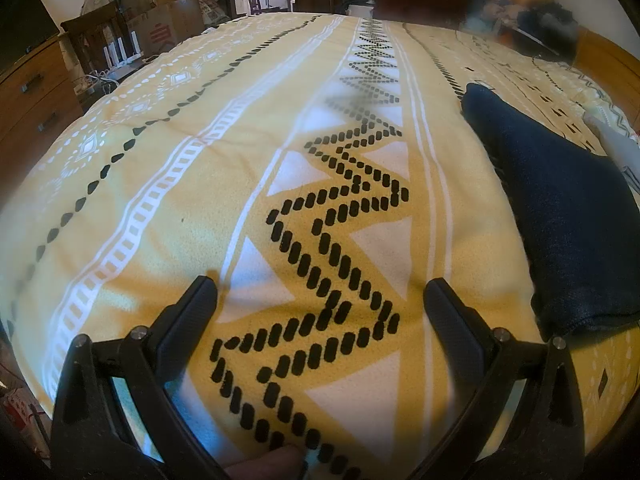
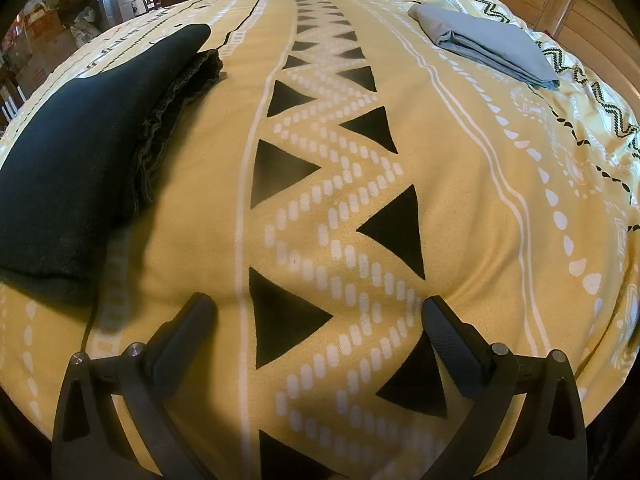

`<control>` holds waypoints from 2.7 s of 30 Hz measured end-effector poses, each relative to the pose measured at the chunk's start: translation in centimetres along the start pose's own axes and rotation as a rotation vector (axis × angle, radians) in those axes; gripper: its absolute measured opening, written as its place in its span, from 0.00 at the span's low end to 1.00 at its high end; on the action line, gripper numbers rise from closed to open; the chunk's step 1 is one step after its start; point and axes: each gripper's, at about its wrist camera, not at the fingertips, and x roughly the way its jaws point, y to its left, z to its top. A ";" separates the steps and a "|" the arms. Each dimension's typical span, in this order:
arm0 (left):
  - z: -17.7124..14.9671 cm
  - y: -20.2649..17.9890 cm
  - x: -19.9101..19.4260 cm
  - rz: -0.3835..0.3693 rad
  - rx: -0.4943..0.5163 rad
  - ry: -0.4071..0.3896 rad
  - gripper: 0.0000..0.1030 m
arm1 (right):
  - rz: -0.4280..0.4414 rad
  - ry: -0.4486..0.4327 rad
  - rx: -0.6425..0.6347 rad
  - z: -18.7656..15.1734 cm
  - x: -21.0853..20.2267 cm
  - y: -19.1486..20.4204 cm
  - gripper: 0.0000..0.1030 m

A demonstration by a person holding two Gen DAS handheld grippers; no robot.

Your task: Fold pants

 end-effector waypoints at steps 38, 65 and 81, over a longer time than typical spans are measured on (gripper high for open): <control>0.3 0.1 0.2 -0.003 0.025 0.007 1.00 | 0.006 0.009 0.010 0.2 0.1 0.0 1.00; 5.8 -5.0 -11.3 -0.118 0.049 -0.178 1.00 | 0.045 -0.056 0.044 2.7 -5.6 1.6 1.00; 7.1 -13.3 -25.4 -0.131 0.103 -0.389 1.00 | 0.077 -0.362 0.009 5.3 -28.1 9.6 1.00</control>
